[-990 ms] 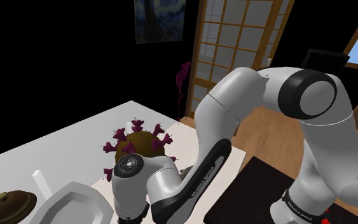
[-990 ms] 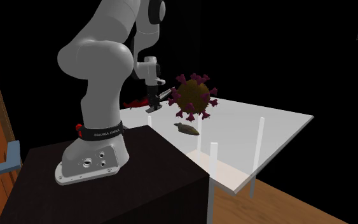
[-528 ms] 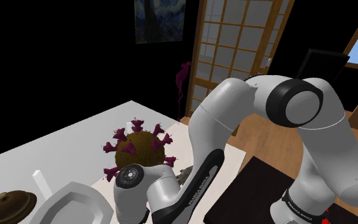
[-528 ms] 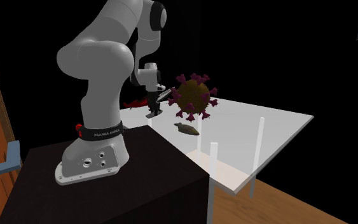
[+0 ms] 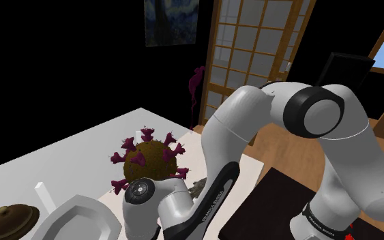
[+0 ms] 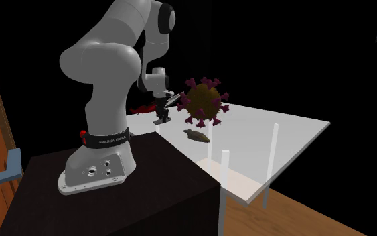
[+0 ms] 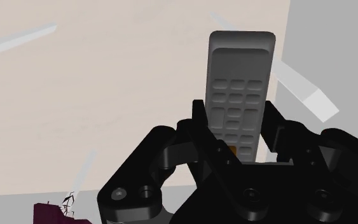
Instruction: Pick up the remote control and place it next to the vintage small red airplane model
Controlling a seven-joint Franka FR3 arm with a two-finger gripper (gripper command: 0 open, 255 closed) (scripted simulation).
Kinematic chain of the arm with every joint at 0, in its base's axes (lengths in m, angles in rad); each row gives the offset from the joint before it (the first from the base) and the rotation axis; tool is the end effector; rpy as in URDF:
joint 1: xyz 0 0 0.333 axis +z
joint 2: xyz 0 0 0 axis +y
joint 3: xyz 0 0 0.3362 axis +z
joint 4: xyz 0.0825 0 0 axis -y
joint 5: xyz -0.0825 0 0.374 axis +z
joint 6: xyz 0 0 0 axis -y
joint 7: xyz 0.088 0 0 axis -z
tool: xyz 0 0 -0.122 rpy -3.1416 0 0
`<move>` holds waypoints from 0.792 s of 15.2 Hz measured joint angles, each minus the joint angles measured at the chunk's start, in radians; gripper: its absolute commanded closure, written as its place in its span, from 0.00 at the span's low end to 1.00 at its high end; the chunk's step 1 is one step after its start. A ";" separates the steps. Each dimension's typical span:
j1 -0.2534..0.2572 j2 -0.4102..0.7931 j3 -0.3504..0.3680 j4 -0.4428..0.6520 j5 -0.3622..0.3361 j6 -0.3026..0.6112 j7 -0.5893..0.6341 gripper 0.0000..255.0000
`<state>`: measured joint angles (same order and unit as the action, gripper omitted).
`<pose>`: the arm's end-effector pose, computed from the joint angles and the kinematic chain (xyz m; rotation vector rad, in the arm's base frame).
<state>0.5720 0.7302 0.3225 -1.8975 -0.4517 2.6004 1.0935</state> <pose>0.3975 0.4915 0.1404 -3.1167 -0.1667 -0.0639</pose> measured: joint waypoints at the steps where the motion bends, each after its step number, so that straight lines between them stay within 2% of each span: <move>1: 0.000 0.000 0.000 0.000 0.000 0.000 0.000 0.00; 6: 0.000 0.000 0.000 0.000 0.000 0.000 0.000 0.00; 12: -0.034 -0.100 0.047 -0.033 0.043 -0.067 -0.028 0.00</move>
<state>0.5379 0.6301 0.3692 -1.9309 -0.4085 2.5336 1.0654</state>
